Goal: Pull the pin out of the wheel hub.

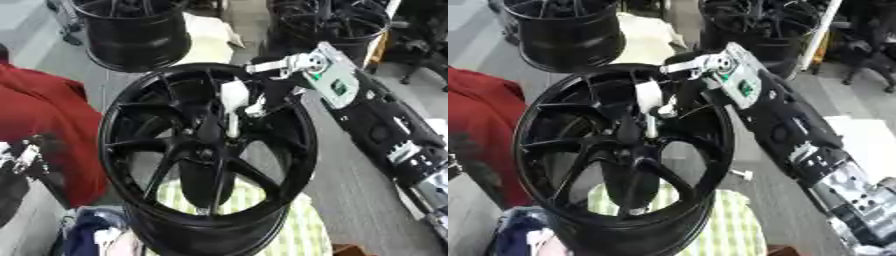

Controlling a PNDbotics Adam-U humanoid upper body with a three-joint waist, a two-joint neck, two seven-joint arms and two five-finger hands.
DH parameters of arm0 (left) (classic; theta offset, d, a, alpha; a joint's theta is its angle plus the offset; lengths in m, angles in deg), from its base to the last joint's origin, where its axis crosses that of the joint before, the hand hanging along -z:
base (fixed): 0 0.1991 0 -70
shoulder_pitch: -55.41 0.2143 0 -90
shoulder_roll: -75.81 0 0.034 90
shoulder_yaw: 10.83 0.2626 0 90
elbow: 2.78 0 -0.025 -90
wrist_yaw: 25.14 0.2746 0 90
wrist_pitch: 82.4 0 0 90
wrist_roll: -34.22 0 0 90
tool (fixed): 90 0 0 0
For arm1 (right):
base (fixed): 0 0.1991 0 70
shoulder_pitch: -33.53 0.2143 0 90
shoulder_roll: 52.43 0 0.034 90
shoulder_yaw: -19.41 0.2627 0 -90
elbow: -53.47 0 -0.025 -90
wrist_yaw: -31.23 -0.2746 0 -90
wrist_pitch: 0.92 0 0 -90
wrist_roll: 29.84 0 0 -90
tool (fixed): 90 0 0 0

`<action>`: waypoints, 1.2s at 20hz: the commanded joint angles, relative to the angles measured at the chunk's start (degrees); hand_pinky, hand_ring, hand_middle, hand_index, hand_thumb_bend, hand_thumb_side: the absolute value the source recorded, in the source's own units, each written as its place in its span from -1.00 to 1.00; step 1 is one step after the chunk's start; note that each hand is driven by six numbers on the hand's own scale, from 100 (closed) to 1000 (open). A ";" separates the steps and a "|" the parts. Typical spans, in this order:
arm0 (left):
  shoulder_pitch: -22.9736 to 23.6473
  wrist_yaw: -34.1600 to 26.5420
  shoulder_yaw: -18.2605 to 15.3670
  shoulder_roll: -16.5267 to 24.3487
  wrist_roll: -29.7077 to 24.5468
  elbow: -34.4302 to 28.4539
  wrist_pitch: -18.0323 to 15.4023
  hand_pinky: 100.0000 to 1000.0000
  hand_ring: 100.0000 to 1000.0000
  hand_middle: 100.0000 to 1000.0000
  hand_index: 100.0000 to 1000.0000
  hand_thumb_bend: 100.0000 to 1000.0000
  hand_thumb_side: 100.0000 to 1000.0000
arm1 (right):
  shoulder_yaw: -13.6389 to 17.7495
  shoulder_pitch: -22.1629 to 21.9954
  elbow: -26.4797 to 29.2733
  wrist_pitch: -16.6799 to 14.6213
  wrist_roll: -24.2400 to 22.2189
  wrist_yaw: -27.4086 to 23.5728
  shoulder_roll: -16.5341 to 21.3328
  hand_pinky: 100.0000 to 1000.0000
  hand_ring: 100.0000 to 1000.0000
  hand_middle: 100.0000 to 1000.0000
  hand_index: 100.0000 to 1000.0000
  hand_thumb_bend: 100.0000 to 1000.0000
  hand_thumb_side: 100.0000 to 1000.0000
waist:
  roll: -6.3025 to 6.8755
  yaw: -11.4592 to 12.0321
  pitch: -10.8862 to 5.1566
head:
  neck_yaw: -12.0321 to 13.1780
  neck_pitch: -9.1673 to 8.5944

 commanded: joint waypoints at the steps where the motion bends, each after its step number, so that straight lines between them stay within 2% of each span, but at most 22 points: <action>1: -0.41 0.13 -0.02 0.45 0.02 -0.78 0.09 0.25 0.51 0.30 0.60 -1.00 0.10 | 0.98 2.27 2.68 0.40 1.10 -2.08 2.60 0.34 0.22 -0.29 -0.04 -0.69 -0.30 | 0.25 -0.22 -1.00 | 0.02 -0.12; 6: 0.00 0.15 -0.12 0.57 0.12 -0.71 0.16 0.25 0.51 0.30 0.60 -1.00 0.10 | 1.82 3.83 6.18 1.89 2.37 -5.93 6.03 0.33 0.21 -0.31 -0.05 -0.67 -0.29 | 0.09 -0.96 -1.59 | 0.36 -0.12; 10: 0.60 0.26 -0.54 0.95 0.51 -0.63 0.18 0.25 0.51 0.30 0.60 -1.00 0.10 | 3.20 3.18 10.62 3.66 4.45 -9.79 10.92 0.33 0.20 -0.32 -0.05 -0.63 -0.27 | -0.22 -2.21 -2.13 | 1.33 -0.12; 15: 1.05 0.30 -1.40 1.26 1.38 -0.65 0.09 0.25 0.51 0.30 0.60 -1.00 0.10 | 7.93 -2.27 16.33 6.62 8.61 -12.91 18.18 0.31 0.18 -0.33 -0.05 -0.53 -0.23 | -0.44 -4.17 -2.28 | 3.02 -0.12; 17: 1.05 0.26 -1.82 1.28 1.83 -0.73 0.06 0.25 0.51 0.30 0.60 -1.00 0.10 | 10.65 -5.06 16.61 8.13 10.38 -14.23 21.06 0.30 0.18 -0.34 -0.06 -0.48 -0.24 | -0.44 -4.92 -2.08 | 3.82 -0.12; 20: 0.94 0.21 -2.40 1.29 2.50 -0.90 0.06 0.25 0.51 0.30 0.60 -1.00 0.10 | 15.25 -9.68 14.13 10.58 13.24 -15.02 25.71 0.28 0.17 -0.35 -0.06 -0.41 -0.26 | -0.46 -6.04 -1.56 | 5.01 -0.12; 22: 0.74 0.17 -2.64 1.25 2.80 -1.02 0.08 0.25 0.51 0.30 0.60 -1.00 0.10 | 18.33 -12.76 11.46 12.35 15.13 -14.41 28.75 0.28 0.19 -0.30 0.00 -0.32 -0.28 | -0.43 -6.66 -1.09 | 5.44 -0.12; 24: 0.45 0.16 -2.90 1.23 3.07 -1.15 0.09 0.25 0.51 0.30 0.60 -1.00 0.10 | 21.43 -15.86 8.45 14.07 17.04 -13.39 29.79 0.33 0.34 0.04 0.43 -0.21 -0.26 | -0.38 -7.40 -0.51 | 6.02 -0.12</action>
